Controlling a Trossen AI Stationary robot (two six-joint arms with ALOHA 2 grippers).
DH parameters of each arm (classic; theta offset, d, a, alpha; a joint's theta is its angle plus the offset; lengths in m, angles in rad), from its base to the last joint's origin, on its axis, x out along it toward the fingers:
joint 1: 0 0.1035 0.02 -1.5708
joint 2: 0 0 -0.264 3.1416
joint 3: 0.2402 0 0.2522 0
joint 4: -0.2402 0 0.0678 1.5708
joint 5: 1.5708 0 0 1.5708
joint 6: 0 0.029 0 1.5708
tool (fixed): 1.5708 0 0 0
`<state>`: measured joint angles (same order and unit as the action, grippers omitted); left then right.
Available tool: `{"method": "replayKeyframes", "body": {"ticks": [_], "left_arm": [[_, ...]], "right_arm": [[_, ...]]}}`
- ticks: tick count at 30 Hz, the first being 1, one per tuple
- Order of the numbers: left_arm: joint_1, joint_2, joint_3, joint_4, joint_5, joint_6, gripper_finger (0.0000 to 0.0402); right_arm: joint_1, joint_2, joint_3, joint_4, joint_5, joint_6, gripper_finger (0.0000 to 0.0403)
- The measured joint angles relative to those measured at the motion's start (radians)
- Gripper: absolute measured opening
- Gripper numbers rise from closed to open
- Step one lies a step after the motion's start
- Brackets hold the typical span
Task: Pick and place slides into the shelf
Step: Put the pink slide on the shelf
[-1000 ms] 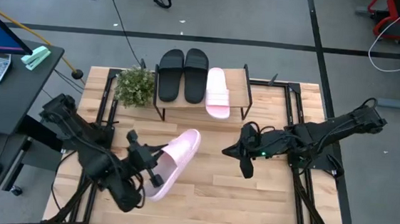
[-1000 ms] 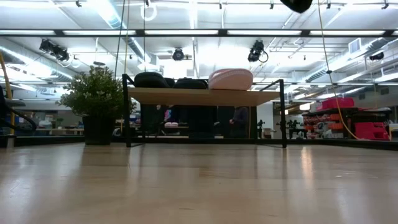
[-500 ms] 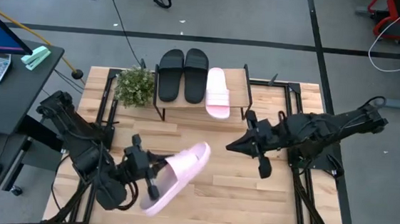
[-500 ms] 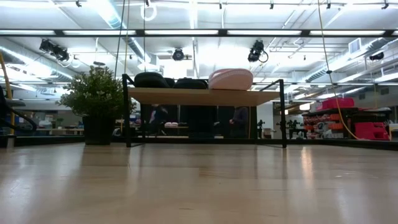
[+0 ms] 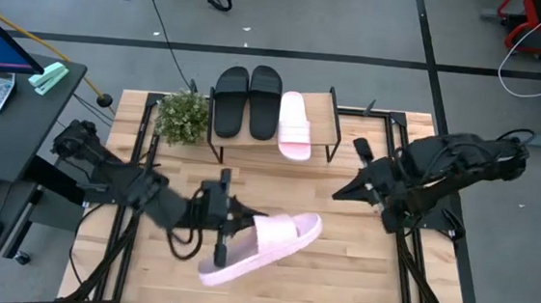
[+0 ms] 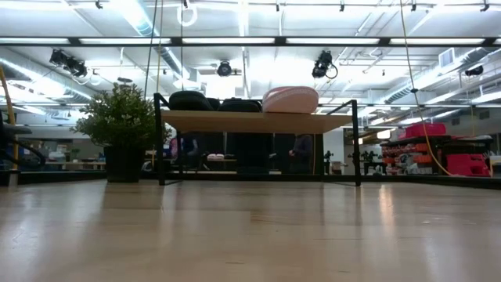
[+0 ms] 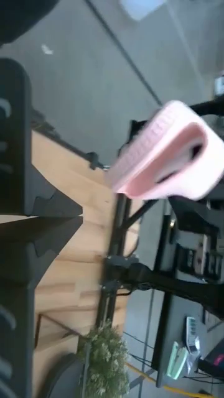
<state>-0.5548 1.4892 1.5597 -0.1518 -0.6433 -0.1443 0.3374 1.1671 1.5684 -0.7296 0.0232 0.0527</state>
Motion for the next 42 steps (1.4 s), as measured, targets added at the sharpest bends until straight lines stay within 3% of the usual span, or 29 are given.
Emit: {"method": "replayKeyframes", "body": {"ticks": [7, 11, 17, 27, 32, 37, 42], "left_arm": [[0.167, -0.037, 0.000, -0.004, 0.215, -0.001, 0.0011], [0.238, -0.039, 0.000, 0.004, 0.296, -0.021, 0.0011], [0.292, -0.032, 0.000, 0.031, 0.417, -0.056, 0.0011], [0.293, -0.031, 0.000, 0.051, 0.434, -0.054, 0.0011], [0.293, -0.031, 0.000, 0.051, 0.438, -0.053, 0.0011], [0.293, -0.031, 0.000, 0.051, 0.458, -0.043, 0.0011], [0.293, -0.031, 0.000, 0.050, 0.467, -0.030, 0.0011]], "right_arm": [[0.000, 0.000, 0.125, -0.192, -0.061, -0.055, 0.0003], [0.000, 0.000, 0.168, -0.197, -0.117, -0.083, 0.0009], [-0.001, 0.001, 0.169, -0.179, -0.105, -0.276, 0.0045], [-0.001, 0.016, 0.168, -0.093, 0.042, -0.412, 0.0169], [-0.003, 0.039, 0.168, 0.012, 0.047, -0.415, 0.0216], [-0.002, 0.080, 0.168, 0.009, -0.014, -0.393, 0.0228], [-0.002, 0.108, 0.168, 0.009, -0.011, -0.386, 0.0206]]}}
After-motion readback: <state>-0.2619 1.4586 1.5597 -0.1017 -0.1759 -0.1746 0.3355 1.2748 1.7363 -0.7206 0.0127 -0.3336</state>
